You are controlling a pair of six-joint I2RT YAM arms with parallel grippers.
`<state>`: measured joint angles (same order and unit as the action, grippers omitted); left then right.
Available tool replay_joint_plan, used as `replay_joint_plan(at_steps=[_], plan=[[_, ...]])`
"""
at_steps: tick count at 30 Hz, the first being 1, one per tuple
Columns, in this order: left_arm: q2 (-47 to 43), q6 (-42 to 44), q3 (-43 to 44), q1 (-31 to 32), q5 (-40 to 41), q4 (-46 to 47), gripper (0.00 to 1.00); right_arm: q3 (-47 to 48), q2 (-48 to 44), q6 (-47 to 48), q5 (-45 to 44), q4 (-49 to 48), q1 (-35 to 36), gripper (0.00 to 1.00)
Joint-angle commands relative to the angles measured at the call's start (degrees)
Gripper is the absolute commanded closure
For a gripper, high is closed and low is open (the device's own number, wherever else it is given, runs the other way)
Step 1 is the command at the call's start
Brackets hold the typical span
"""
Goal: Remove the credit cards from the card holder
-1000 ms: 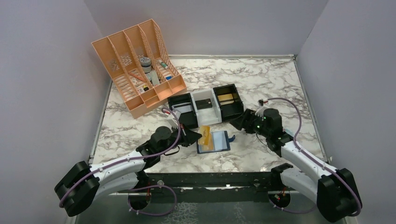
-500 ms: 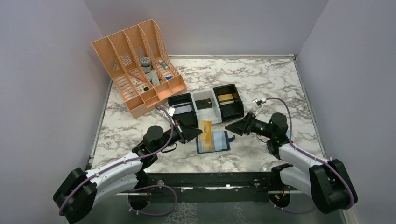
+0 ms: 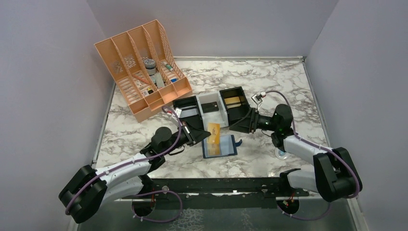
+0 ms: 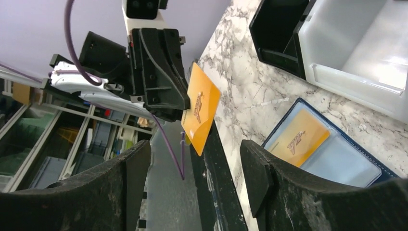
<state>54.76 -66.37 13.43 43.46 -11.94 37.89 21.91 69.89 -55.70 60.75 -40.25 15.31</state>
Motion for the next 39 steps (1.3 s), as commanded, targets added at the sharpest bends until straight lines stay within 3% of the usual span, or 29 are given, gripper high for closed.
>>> replay_joint_plan(at_steps=[1,15,22,25,39], plan=[[3.2,-1.3,4.2,-0.4,-0.8,5.4,1.0,2.1,5.0,-1.7,4.1,-2.4,1.1,0.31],[13.3,-1.5,8.8,-1.5,-4.4,14.1,1.0,5.8,14.7,-8.4,4.2,-13.5,4.4,0.43],[15.9,-2.7,9.6,-2.4,-6.6,15.5,1.0,6.3,19.8,-16.9,4.4,-26.9,4.4,0.62],[16.6,-3.2,9.6,-3.1,-7.4,16.5,1.0,6.1,20.6,-17.5,4.0,-27.8,4.3,0.71],[20.9,-5.7,9.2,-4.5,-9.9,22.8,1.0,6.3,22.5,-21.1,4.5,-33.1,4.3,0.89]])
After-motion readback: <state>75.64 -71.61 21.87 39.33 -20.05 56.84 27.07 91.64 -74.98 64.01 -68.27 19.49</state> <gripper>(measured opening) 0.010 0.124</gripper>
